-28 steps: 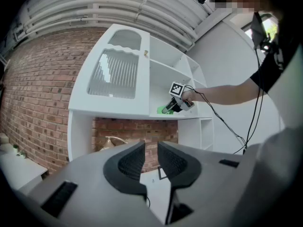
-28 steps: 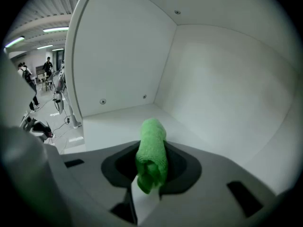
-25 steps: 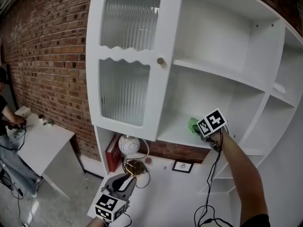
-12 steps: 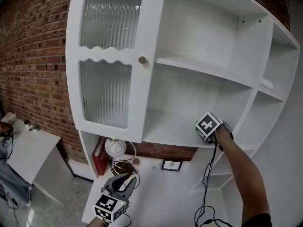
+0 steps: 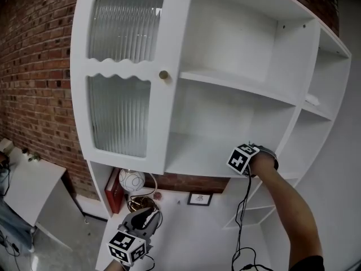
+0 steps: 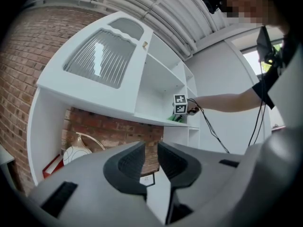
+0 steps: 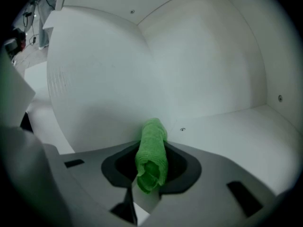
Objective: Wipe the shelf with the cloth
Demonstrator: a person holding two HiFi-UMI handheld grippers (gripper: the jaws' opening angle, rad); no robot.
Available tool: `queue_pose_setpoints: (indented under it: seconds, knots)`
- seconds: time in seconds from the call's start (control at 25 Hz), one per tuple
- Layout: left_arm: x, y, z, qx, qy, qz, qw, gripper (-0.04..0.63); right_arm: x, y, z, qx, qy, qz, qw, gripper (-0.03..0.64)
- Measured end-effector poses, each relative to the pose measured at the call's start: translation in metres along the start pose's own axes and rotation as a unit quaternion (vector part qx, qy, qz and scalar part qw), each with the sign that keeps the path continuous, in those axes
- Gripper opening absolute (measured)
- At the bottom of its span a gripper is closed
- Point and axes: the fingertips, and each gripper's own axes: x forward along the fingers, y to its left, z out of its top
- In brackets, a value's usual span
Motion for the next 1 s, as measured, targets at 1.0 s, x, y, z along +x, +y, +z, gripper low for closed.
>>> queue_pose_setpoints:
  seconds: [1.0]
  knots:
    - [-0.086,0.034,-0.020,-0.013,0.031,0.125,0.9916,0.080,-0.201,0.103,0.212,0.215,-0.445,0.418,0.762,0.100]
